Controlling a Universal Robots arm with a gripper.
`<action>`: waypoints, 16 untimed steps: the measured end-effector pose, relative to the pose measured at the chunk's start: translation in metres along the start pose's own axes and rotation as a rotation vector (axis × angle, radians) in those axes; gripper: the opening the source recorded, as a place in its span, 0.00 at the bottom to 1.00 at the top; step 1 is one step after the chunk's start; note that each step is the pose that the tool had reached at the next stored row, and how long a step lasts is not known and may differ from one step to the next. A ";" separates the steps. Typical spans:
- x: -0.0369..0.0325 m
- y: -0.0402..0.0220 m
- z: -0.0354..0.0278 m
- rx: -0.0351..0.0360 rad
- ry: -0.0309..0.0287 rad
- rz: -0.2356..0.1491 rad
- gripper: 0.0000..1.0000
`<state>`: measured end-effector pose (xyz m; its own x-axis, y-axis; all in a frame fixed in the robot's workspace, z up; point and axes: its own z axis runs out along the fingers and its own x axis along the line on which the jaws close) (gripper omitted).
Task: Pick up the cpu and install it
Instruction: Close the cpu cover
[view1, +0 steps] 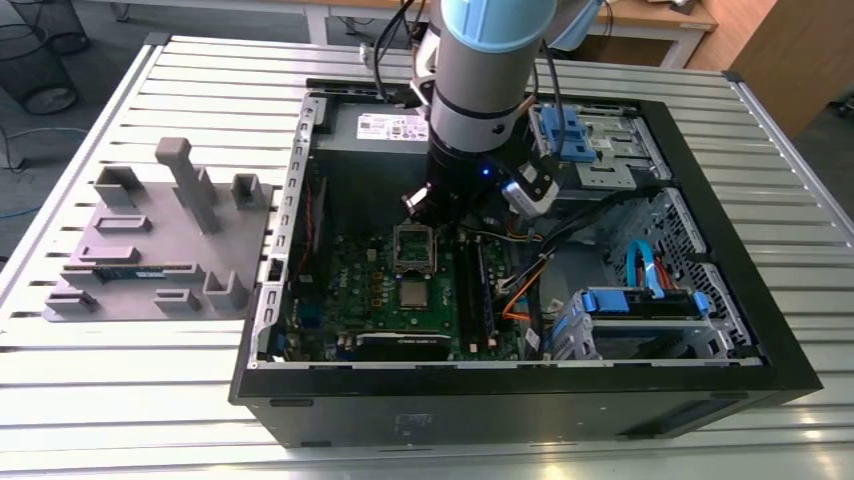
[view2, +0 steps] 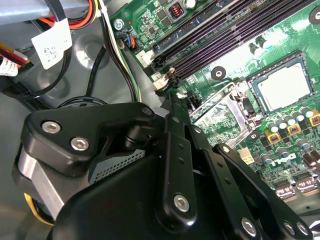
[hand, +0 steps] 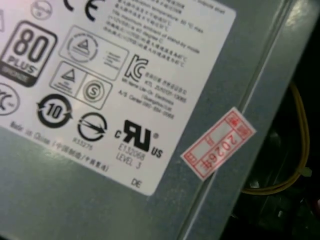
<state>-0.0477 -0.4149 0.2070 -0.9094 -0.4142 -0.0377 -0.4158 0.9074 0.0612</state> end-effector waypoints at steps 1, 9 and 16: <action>0.0000 0.0000 -0.0003 0.0001 0.0002 0.000 0.11; 0.0000 0.0001 -0.0022 0.0002 0.0002 0.000 0.11; 0.0003 -0.0006 -0.0031 0.0020 0.0011 -0.001 0.11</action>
<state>-0.0478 -0.4158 0.2100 -0.9090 -0.4151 -0.0366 -0.4167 0.9071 0.0592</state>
